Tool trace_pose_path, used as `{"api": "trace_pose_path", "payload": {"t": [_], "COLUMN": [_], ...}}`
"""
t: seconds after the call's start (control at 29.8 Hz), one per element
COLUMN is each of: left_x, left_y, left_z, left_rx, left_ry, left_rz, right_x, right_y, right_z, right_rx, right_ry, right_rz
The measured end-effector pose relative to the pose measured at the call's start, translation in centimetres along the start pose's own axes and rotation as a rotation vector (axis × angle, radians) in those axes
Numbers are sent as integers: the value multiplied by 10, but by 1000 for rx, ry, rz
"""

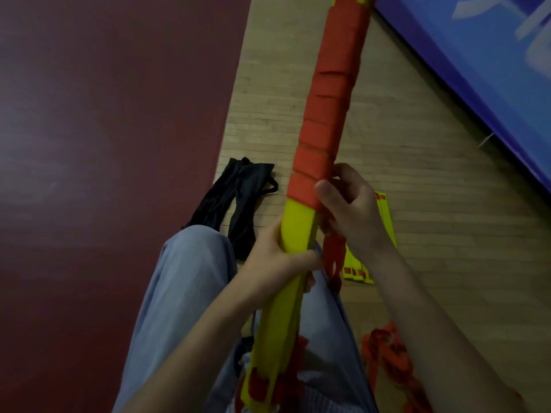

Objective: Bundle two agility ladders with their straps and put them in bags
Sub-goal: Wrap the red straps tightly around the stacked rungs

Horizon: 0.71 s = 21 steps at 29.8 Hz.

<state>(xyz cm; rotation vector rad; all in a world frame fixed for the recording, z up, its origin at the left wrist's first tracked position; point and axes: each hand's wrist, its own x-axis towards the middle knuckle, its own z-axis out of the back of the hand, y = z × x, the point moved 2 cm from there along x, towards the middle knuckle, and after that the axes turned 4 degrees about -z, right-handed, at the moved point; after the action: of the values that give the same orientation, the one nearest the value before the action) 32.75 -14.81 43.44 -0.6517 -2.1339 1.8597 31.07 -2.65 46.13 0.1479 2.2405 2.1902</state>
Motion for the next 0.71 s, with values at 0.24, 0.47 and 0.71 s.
{"api": "trace_pose_path", "payload": {"t": [0.24, 0.47, 0.71], "left_x": [6, 7, 5], "left_y": [2, 10, 5], "left_z": [-1, 15, 2], "left_rx": [-625, -333, -65], "left_ry": [542, 413, 13], "left_rz": [97, 219, 176], "right_x": [-6, 2, 4], "right_y": [-3, -9, 1], "right_z": [-4, -1, 1], "right_rx": [246, 26, -202], "right_ry": [351, -71, -18], "right_rz": [-157, -229, -105]}}
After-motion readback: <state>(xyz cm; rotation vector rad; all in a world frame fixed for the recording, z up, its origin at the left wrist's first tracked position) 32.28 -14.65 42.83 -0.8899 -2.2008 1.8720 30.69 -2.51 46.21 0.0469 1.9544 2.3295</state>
